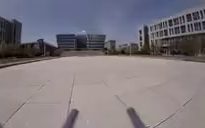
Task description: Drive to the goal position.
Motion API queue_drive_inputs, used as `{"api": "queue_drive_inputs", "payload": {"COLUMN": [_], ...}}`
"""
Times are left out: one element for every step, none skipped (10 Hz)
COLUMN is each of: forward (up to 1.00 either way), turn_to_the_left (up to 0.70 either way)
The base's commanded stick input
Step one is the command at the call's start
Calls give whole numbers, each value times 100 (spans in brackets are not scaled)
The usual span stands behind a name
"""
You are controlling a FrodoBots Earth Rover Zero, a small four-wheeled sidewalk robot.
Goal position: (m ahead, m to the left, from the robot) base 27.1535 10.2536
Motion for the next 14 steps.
{"api": "queue_drive_inputs", "payload": {"forward": [70, 70, 70, 70, 70, 70, 70, 70, 70, 70, 70, 70, 70, 70], "turn_to_the_left": [0, 0, 0, 0, 0, 0, 0, 0, 0, 0, 0, 0, 0, 0]}}
